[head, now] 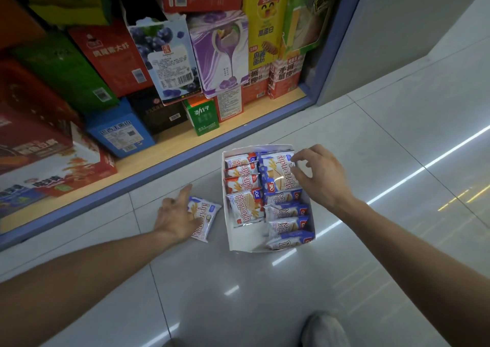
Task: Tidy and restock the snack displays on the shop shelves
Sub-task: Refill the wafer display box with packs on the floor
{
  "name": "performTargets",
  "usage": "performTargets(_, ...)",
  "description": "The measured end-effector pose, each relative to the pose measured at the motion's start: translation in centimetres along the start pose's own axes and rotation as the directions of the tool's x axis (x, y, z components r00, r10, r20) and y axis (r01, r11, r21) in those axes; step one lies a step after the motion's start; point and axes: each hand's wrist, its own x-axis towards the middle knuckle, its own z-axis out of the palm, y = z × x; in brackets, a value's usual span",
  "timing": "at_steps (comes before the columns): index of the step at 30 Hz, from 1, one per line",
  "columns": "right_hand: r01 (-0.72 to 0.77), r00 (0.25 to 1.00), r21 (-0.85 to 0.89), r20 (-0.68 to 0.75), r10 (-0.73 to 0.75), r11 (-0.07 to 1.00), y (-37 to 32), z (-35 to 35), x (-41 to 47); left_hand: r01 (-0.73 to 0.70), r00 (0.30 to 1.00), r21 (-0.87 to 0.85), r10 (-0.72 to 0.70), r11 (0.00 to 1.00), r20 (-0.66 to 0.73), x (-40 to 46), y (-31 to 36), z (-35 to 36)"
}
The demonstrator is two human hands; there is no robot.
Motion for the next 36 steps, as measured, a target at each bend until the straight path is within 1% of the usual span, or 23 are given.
performTargets(2, -0.037, 0.999, 0.042, -0.01, 0.037, 0.998, 0.4, 0.0, -0.7, -0.047, 0.998, 0.033, 0.046, 0.998, 0.043, 0.2, -0.3, 0.9)
performTargets(4, -0.04, 0.999, 0.062, 0.0, 0.04, 0.997, 0.6, 0.0, -1.4, -0.068, 0.997, -0.009, 0.069, 0.998, 0.033, 0.3, -0.3, 1.2)
performTargets(6, -0.019, 1.0, 0.091, 0.019, 0.017, 0.996, 0.5, -0.7, -2.0, -0.051, 0.999, -0.085, 0.05, 0.995, -0.008, 0.3, -0.3, 0.4)
performTargets(8, 0.03, 0.991, 0.174, 0.122, -0.052, 0.984, 0.4, -1.9, -2.6, -0.007, 0.997, -0.241, -0.011, 0.97, -0.073, 0.3, -0.9, -1.2)
performTargets(9, 0.058, 0.972, 0.227, 0.21, -0.107, 0.972, 0.3, -2.6, -2.9, 0.004, 0.993, -0.352, -0.046, 0.936, -0.11, 0.0, -1.0, -2.3)
performTargets(10, 0.089, 0.934, 0.256, 0.314, -0.17, 0.963, 0.2, -3.2, -3.3, -0.009, 0.986, -0.463, -0.069, 0.886, -0.151, -0.4, -0.9, -3.6)
performTargets(12, 0.171, 0.818, 0.197, 0.519, -0.25, 0.965, -0.1, -3.8, -4.3, -0.093, 0.97, -0.633, -0.073, 0.769, -0.232, -2.0, 0.0, -6.4)
performTargets(13, 0.23, 0.77, 0.141, 0.578, -0.269, 0.963, 0.0, -3.7, -4.7, -0.148, 0.962, -0.676, -0.054, 0.722, -0.269, -2.8, 0.8, -7.6)
performTargets(14, 0.28, 0.749, 0.087, 0.603, -0.274, 0.956, 0.2, -3.5, -5.0, -0.208, 0.952, -0.696, -0.021, 0.687, -0.306, -3.8, 1.7, -8.7)
performTargets(15, 0.304, 0.752, 0.048, 0.601, -0.27, 0.951, 0.6, -3.2, -5.2, -0.267, 0.942, -0.703, 0.024, 0.66, -0.335, -4.8, 3.0, -9.5)
performTargets(17, 0.278, 0.784, -0.007, 0.58, -0.223, 0.96, 1.2, -3.1, -5.3, -0.364, 0.924, -0.687, 0.149, 0.628, -0.354, -6.5, 5.6, -10.1)
performTargets(18, 0.253, 0.796, -0.022, 0.573, -0.195, 0.967, 1.4, -3.1, -5.4, -0.402, 0.914, -0.666, 0.224, 0.629, -0.339, -7.1, 6.9, -9.9)
performTargets(20, 0.22, 0.807, -0.023, 0.565, -0.169, 0.975, 1.9, -3.3, -5.6, -0.446, 0.893, -0.625, 0.367, 0.641, -0.26, -7.8, 9.6, -8.3)
performTargets(21, 0.215, 0.809, -0.019, 0.563, -0.167, 0.976, 2.0, -3.3, -5.8, -0.459, 0.882, -0.604, 0.419, 0.652, -0.217, -8.0, 11.0, -7.3)
performTargets(23, 0.205, 0.811, -0.006, 0.56, -0.167, 0.979, 2.1, -3.5, -6.2, -0.493, 0.856, -0.561, 0.485, 0.665, -0.177, -7.9, 13.7, -5.1)
performTargets(25, 0.164, 0.825, 0.016, 0.547, -0.146, 0.986, 2.4, -3.9, -6.4, -0.511, 0.841, -0.553, 0.517, 0.659, -0.161, -7.3, 15.6, -3.2)
performTargets(26, 0.119, 0.842, 0.034, 0.527, -0.12, 0.992, 2.5, -4.2, -6.5, -0.511, 0.84, -0.543, 0.522, 0.666, -0.15, -7.0, 16.2, -2.5)
performTargets(29, -0.05, 0.918, 0.085, 0.398, 0.013, 0.995, 3.0, -4.9, -7.1, -0.518, 0.837, -0.469, 0.536, 0.715, -0.108, -5.9, 17.1, -0.8)
performTargets(31, -0.132, 0.943, 0.131, 0.323, 0.083, 0.983, 2.8, -5.0, -7.4, -0.521, 0.842, -0.385, 0.533, 0.762, -0.083, -5.2, 17.1, 0.1)
performTargets(34, -0.167, 0.956, 0.203, 0.273, 0.108, 0.965, 1.9, -4.9, -7.4, -0.512, 0.855, -0.263, 0.515, 0.817, -0.066, -4.3, 16.5, 0.9)
performTargets(36, -0.138, 0.96, 0.169, 0.266, 0.09, 0.976, 1.3, -4.1, -7.2, -0.536, 0.844, -0.175, 0.531, 0.826, -0.079, -4.3, 16.0, 0.8)
